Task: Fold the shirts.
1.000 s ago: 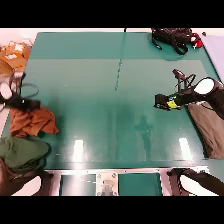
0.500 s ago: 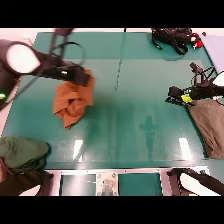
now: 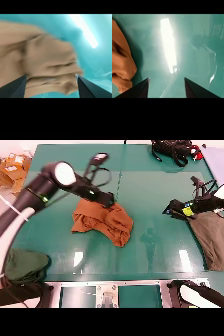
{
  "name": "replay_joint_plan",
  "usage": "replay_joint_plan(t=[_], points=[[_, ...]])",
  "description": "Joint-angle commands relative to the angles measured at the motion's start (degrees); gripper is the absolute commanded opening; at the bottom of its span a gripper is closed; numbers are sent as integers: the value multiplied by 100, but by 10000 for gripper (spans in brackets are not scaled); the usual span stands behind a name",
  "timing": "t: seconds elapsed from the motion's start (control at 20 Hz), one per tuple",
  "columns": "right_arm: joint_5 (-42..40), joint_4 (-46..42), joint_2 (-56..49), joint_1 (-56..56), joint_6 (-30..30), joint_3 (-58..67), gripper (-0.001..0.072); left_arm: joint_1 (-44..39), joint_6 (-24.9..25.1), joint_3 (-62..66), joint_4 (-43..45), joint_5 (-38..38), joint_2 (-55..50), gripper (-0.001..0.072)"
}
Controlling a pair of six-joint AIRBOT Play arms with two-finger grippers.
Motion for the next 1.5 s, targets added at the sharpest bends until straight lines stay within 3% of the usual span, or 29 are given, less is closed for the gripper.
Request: replay_joint_plan(t=[0.0, 0.15, 0.3, 0.45, 0.55, 0.6, 0.7, 0.8, 1.05, 1.1, 1.25, 1.3, 1.45], points=[[-177, 240, 2, 278, 11, -549, 510, 1163, 20, 111, 28, -697, -87, 719], [-1193, 1010, 0, 1104, -9, -1622, 510, 2068, 22, -389, 474, -592, -107, 719], [-2129, 1622, -142, 2273, -11, -2127, 509, 2640, 24, -1200, 483, 210, -157, 718], [-2938, 2024, -514, 3362, -9, -2105, 508, 2734, 256, -1429, 197, 710, -621, 718], [-3252, 2070, -833, 3668, -2, -2011, 504, 2671, 518, -1425, -439, 1025, -1051, 718], [-3287, 2138, -975, 3672, -7, -1952, 468, 2664, 619, -1425, -758, 1191, -1222, 718], [-3289, 2096, -1204, 3563, -13, -1823, 292, 2664, 986, -1425, -1473, 1523, -1493, 718], [-3281, 1904, -1248, 3364, -26, -1786, 24, 2664, 1370, -1425, -2031, 1851, -1650, 717], [-3058, 1672, -1248, 2603, -323, -1773, 24, 2664, 1572, -1425, -2173, 1873, -1891, 716], [-3060, 1674, -1248, 2463, -422, -1759, 24, 2664, 1639, -1425, -2280, 1766, -1956, 668], [-2949, 1670, -1248, 2100, -577, -1674, 25, 2667, 2212, -1390, -2800, 1303, -2004, 224], [-2859, 1672, -1248, 1991, -619, -1637, 25, 2684, 2406, -1303, -2879, 1016, -2004, 40], [-2601, 1672, -1246, 1631, -815, -1414, 24, 2839, 2514, -758, -2876, 155, -1958, 20]])
